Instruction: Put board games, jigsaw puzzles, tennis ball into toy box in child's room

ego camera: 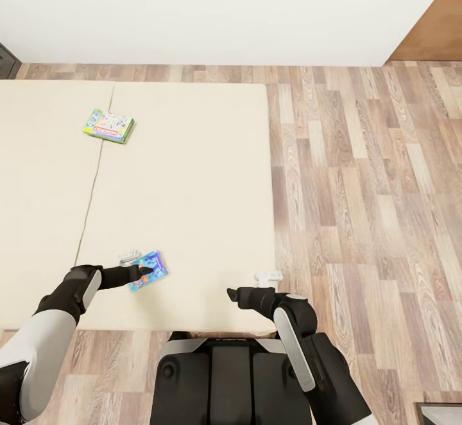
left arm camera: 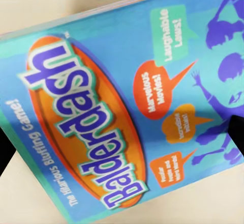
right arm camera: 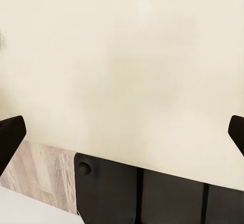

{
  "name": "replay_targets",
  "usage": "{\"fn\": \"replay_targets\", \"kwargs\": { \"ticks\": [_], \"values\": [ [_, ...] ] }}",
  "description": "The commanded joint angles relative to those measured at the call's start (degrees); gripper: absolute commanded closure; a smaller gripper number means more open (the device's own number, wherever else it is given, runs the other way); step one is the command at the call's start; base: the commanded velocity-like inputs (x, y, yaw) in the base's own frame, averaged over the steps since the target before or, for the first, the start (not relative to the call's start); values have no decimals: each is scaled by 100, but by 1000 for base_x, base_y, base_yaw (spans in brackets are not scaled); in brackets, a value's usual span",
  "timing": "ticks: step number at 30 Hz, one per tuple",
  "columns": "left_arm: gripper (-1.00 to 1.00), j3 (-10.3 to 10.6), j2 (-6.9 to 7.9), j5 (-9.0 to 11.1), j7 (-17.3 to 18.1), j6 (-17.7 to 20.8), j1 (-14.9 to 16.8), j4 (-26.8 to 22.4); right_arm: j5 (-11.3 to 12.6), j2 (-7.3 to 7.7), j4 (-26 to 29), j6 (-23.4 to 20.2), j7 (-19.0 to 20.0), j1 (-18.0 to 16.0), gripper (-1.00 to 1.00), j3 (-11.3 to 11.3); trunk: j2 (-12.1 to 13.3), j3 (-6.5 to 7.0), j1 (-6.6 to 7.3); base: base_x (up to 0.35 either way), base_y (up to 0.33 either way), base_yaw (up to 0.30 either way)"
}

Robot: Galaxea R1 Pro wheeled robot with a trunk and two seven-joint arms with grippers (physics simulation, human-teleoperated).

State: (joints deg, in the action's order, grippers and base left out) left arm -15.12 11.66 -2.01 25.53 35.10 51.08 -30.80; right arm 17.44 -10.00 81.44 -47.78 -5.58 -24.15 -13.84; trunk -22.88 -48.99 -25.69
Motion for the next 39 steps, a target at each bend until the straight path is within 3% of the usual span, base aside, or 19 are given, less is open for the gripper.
{"fn": "replay_targets", "kwargs": {
  "ticks": [1,10,39],
  "values": [
    [-100,-61,-50,-160,-136,-21,-2,9,58,0,7,-21,-58,-2,-100,-5,-4,-7,-9,0,0,0],
    [-100,-61,-50,-160,-131,-21,-2,6,42,0,10,-20,-73,-2,-100,-139,-4,-7,-9,0,-48,0],
    [-100,-53,-50,-160,-92,-21,-2,6,40,0,13,-20,-73,-2,-100,-154,-4,35,-9,0,-22,0]
  ]
}}
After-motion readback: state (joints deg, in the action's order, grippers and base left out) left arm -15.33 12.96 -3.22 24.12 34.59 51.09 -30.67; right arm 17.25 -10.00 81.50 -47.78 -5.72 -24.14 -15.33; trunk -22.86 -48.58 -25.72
